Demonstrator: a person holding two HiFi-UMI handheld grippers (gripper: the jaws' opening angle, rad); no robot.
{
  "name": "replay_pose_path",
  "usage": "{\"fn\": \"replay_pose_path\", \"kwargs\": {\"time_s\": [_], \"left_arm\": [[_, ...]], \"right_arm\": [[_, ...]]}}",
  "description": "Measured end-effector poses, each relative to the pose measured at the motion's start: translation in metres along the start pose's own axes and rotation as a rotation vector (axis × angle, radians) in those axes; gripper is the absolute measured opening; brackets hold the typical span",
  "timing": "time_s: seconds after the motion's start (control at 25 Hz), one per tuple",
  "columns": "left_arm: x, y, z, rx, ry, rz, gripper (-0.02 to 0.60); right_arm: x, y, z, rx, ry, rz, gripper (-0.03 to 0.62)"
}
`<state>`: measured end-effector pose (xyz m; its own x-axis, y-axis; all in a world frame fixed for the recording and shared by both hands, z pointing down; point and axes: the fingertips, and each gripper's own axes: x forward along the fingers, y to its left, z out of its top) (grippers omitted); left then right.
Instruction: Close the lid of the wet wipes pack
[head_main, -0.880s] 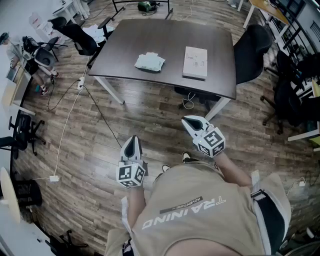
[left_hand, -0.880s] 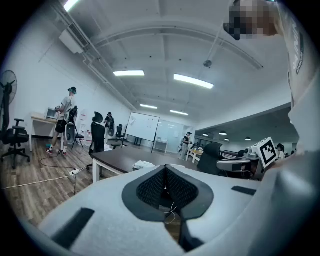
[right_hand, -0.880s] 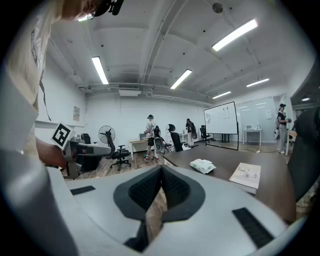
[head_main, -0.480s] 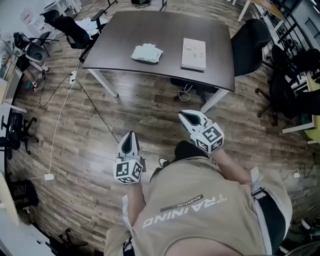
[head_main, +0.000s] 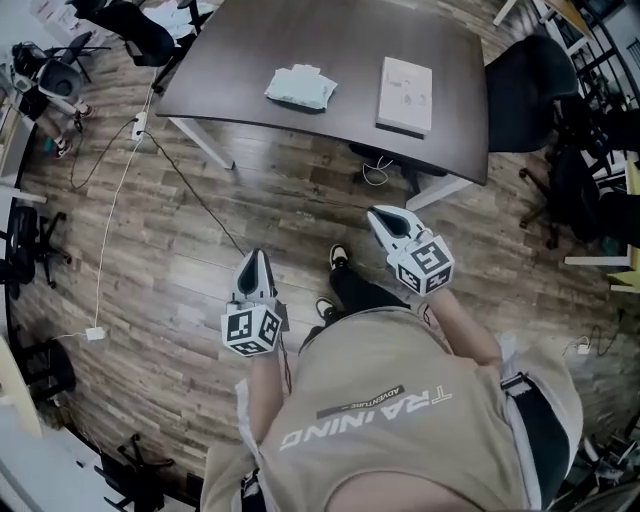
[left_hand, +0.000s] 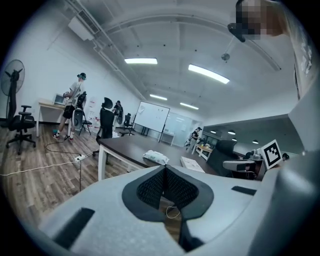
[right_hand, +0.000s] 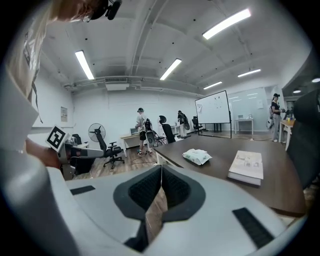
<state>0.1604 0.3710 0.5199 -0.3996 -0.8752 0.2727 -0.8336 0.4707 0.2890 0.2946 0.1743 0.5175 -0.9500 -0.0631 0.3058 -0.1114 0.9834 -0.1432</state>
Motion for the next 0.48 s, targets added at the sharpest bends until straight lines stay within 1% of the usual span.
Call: {"fn": "replay_pose_path", "kwargs": {"time_s": [0.12,0.28,0.48], "left_arm": [[0.032,0.011,0.020,0.033,0.009,-0.003,0.005],[0.070,0.020,0.051,0.074,0.004,0.020,0.005],[0.116,0.016,0.075,0.044,-0.009,0.021,0.005]], "right_arm": [[0.035,-0.023,0.014,0.016,-0.030,0.014,0.014],[0.075,-0.050,0.033,0.034,-0.057,0.045,0.014],[0.114,-0.079,0.048,0.025,-0.043,0.094,0.014]]}}
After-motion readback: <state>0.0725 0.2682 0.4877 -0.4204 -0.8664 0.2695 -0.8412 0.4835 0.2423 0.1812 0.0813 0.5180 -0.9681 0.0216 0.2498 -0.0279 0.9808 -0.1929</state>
